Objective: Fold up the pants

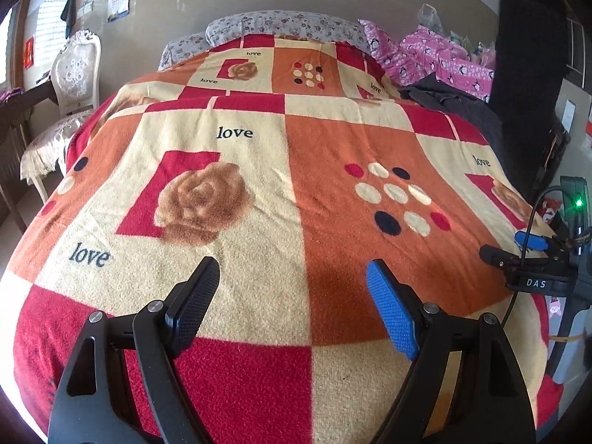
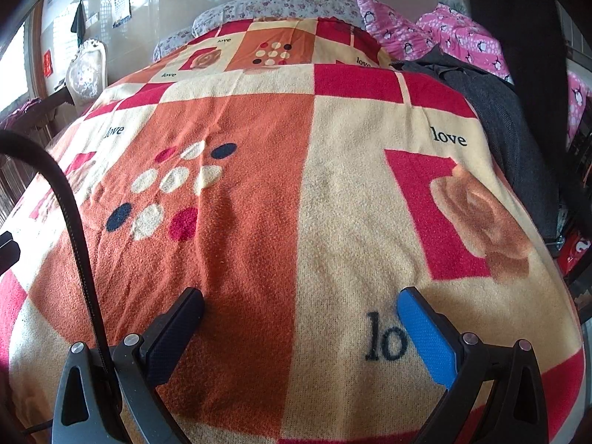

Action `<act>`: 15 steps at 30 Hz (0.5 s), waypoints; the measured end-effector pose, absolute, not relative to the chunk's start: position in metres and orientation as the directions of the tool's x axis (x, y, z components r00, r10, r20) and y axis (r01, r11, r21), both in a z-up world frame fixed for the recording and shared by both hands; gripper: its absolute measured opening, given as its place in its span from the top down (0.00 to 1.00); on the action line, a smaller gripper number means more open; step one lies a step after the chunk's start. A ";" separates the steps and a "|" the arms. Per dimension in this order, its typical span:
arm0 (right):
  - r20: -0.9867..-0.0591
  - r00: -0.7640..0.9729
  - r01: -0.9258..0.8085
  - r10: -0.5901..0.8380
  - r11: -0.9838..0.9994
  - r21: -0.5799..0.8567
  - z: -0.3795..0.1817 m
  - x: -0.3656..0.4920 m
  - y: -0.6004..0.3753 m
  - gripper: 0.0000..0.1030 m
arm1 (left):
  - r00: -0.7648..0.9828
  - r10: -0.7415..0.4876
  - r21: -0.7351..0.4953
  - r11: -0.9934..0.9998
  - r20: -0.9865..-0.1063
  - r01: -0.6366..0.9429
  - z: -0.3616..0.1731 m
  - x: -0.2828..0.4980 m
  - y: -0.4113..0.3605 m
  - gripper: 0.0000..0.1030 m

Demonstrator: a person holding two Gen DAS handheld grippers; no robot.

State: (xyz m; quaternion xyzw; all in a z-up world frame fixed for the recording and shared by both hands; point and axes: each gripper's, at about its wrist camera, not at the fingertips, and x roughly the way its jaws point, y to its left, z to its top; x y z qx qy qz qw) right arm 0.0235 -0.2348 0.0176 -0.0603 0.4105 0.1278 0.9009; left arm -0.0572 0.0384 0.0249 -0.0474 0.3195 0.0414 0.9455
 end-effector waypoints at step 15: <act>-0.753 0.633 -0.280 0.181 0.960 -0.005 0.018 0.024 -0.235 0.00 | 0.852 0.061 0.035 0.998 -0.519 -0.049 0.035 -0.075 0.018 0.20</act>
